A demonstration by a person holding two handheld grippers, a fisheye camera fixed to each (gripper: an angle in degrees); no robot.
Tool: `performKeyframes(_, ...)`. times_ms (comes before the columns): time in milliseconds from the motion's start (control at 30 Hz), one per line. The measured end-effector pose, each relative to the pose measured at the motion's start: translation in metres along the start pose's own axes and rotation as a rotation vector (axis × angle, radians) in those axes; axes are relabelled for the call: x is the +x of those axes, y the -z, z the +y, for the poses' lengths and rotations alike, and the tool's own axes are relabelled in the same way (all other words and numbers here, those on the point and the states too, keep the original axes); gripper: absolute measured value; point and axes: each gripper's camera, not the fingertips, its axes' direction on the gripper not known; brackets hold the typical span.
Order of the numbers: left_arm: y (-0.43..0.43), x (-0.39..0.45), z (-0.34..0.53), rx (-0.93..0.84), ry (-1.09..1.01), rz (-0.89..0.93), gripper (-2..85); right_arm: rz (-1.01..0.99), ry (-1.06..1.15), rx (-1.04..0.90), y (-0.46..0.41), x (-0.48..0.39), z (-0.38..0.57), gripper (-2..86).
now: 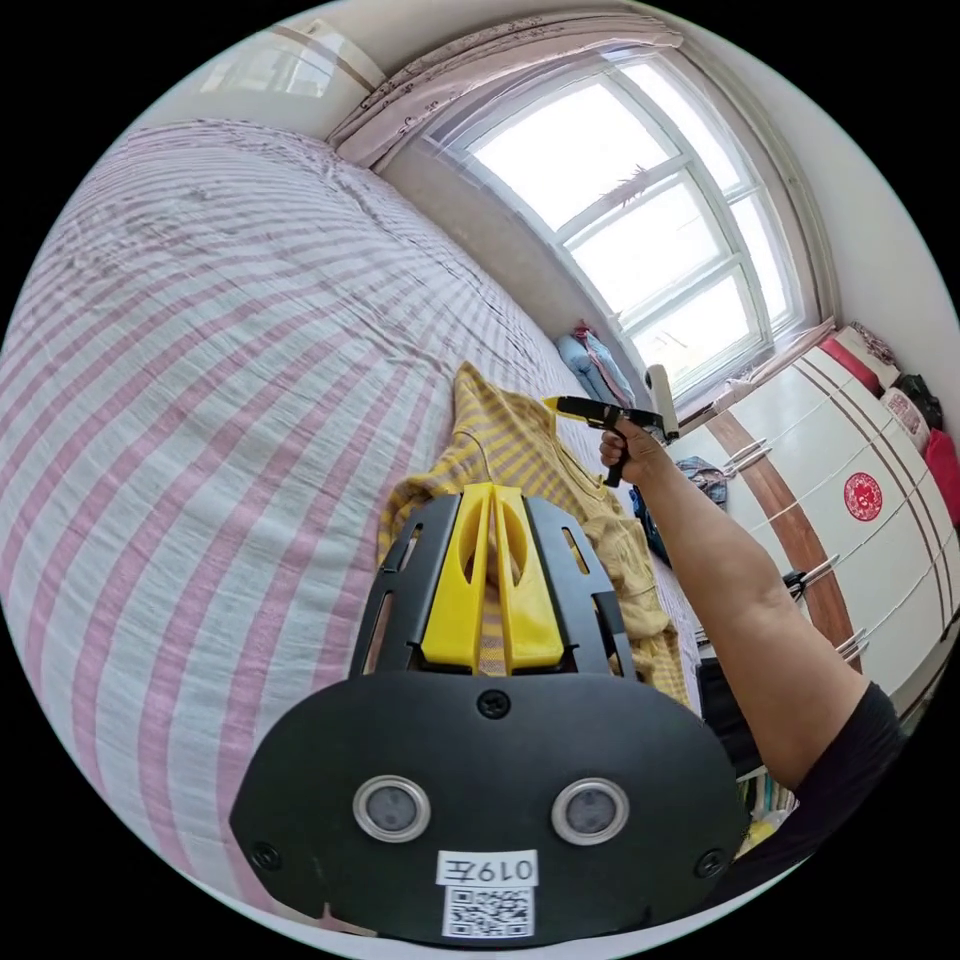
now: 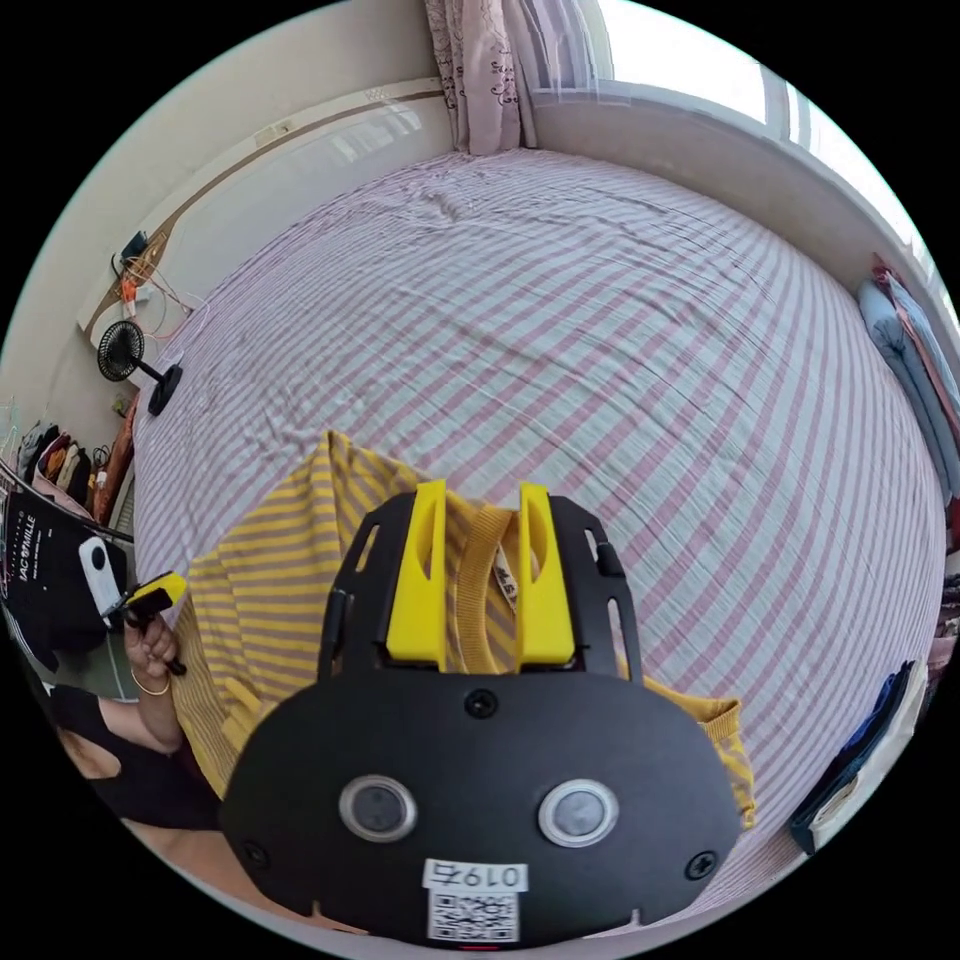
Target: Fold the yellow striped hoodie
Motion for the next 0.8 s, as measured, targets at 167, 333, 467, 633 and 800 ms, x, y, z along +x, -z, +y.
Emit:
performKeyframes(167,0.0,-0.003,0.009,-0.015,0.017,-0.002,0.9,-0.08,-0.041,0.034,-0.018,0.023,0.039,12.0)
performKeyframes(333,0.0,-0.002,0.018,-0.028,0.019,-0.013,0.8,-0.102,-0.028,-0.005,-0.057,0.021,0.07,10.6)
performKeyframes(467,-0.001,-0.004,0.025,-0.054,0.044,-0.043,0.7,-0.068,-0.012,-0.02,-0.078,0.012,0.089,6.8)
performKeyframes(633,0.002,-0.002,0.035,-0.073,0.065,-0.092,0.7,-0.043,0.035,0.015,-0.092,-0.007,0.119,3.7)
performKeyframes(800,0.006,0.002,0.045,-0.086,0.067,-0.111,0.7,0.1,0.081,-0.033,-0.126,-0.036,0.143,5.6)
